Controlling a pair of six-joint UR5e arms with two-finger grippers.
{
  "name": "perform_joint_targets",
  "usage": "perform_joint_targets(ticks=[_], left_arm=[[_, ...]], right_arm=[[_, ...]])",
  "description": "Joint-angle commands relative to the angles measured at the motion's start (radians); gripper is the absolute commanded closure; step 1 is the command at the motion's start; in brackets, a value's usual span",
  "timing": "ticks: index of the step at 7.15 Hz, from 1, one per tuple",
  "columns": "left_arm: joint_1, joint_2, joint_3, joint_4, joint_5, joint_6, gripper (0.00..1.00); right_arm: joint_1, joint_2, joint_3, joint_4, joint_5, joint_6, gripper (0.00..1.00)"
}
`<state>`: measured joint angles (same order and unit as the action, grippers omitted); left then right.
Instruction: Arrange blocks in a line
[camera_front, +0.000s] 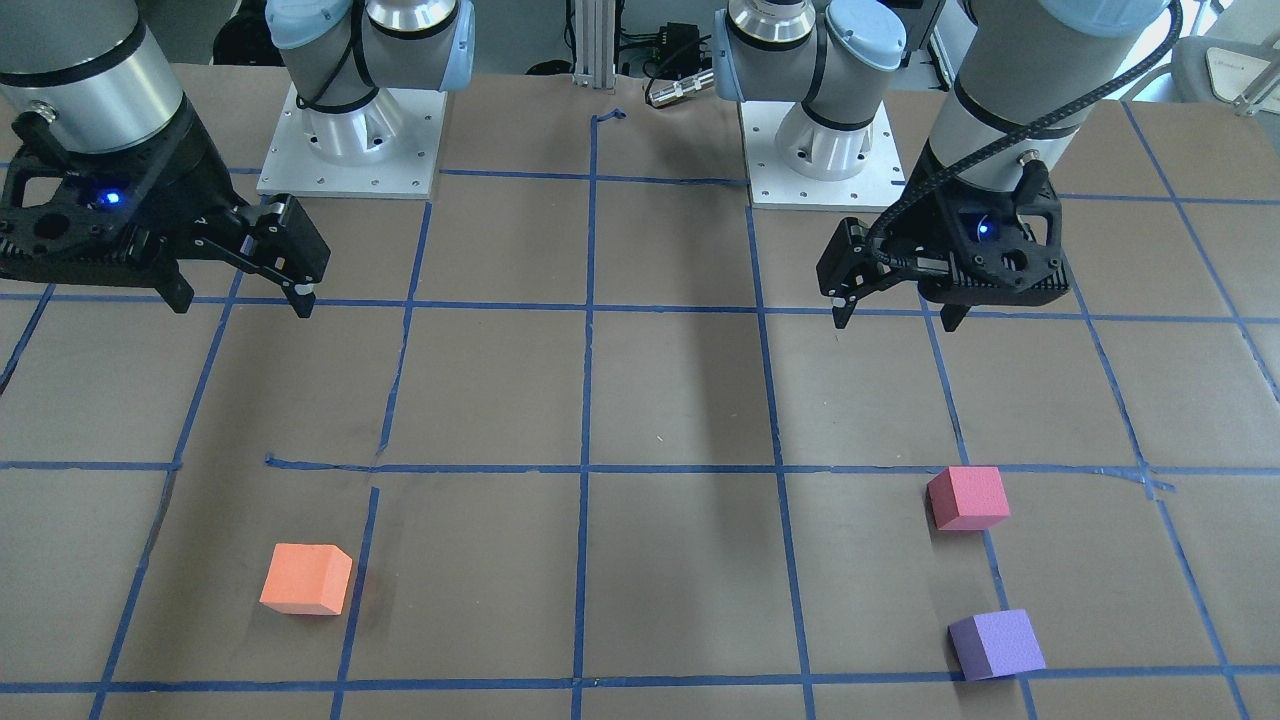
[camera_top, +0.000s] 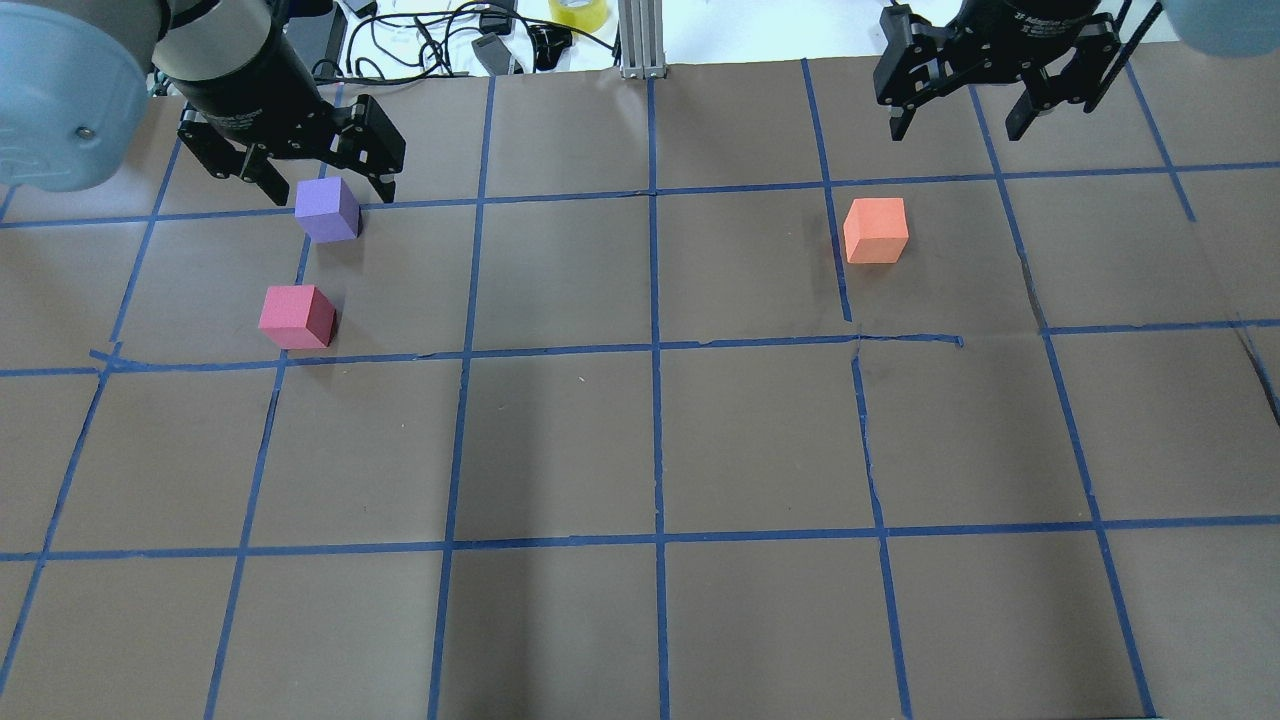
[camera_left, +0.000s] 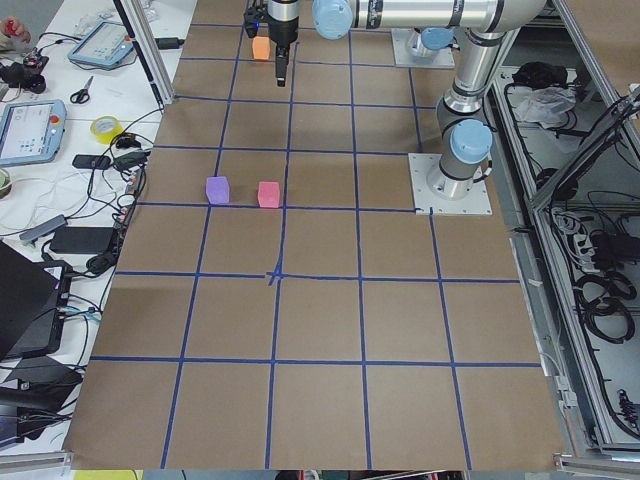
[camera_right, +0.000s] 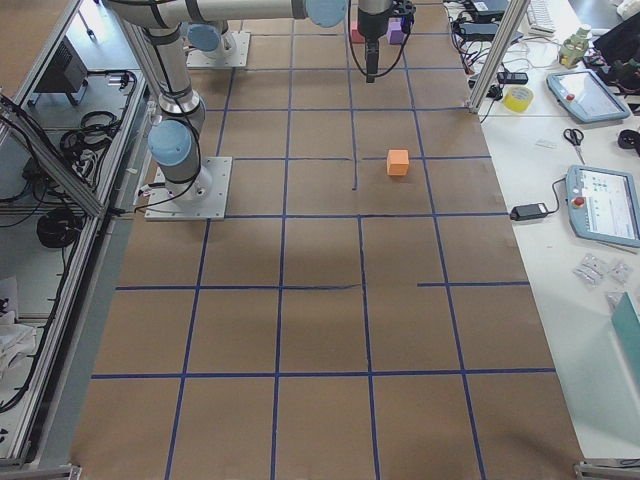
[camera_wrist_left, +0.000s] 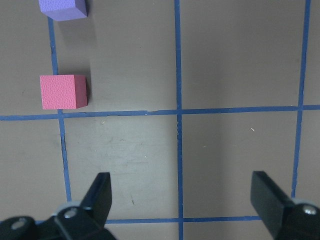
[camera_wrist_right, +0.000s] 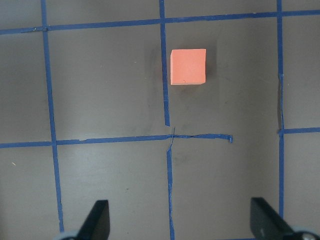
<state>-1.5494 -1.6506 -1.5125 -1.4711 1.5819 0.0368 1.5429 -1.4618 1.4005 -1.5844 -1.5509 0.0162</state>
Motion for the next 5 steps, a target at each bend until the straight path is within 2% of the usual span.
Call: perform_joint_targets(ticks=[1, 5], left_arm=[[0.0, 0.0, 0.0, 0.0, 0.0, 0.002, 0.0], [-0.001, -0.002, -0.008, 0.0, 0.003, 0.0, 0.0]], right_arm=[[0.0, 0.0, 0.0, 0.0, 0.0, -0.001, 0.0], [0.0, 0.001, 0.0, 0.001, -0.001, -0.001, 0.0]])
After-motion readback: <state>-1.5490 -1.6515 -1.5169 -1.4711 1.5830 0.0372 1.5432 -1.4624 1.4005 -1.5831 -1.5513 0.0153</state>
